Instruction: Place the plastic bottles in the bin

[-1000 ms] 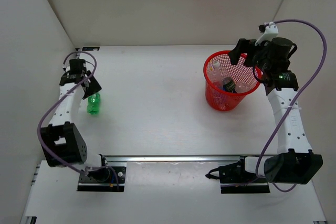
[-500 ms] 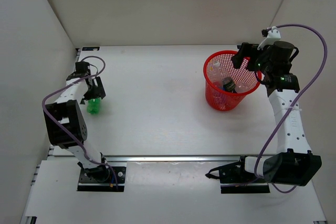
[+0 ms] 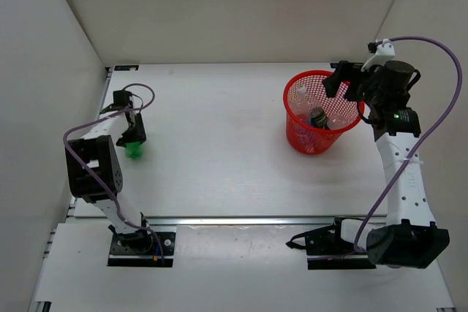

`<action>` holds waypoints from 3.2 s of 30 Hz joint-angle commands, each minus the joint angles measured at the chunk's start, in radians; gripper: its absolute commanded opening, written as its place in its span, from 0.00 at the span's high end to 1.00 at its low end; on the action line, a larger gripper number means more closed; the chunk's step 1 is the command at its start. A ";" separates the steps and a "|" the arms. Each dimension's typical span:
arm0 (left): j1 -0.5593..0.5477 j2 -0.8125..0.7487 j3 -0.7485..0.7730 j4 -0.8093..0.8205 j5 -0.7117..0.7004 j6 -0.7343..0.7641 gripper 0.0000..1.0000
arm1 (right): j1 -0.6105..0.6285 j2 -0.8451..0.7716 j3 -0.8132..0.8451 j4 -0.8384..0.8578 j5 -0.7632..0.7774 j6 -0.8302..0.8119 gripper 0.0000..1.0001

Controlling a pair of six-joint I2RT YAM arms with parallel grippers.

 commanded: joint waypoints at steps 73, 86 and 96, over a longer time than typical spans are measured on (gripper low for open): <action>-0.430 -0.683 0.059 -0.214 0.037 -0.239 0.02 | 0.306 0.096 -0.049 0.437 0.049 0.197 1.00; -0.307 -0.646 -0.007 -0.208 -0.053 -0.342 0.02 | -0.007 0.047 -0.063 0.381 -0.035 0.166 1.00; -0.310 -0.635 -0.012 -0.182 -0.016 -0.364 0.02 | -0.099 0.070 0.129 0.357 -0.020 0.108 1.00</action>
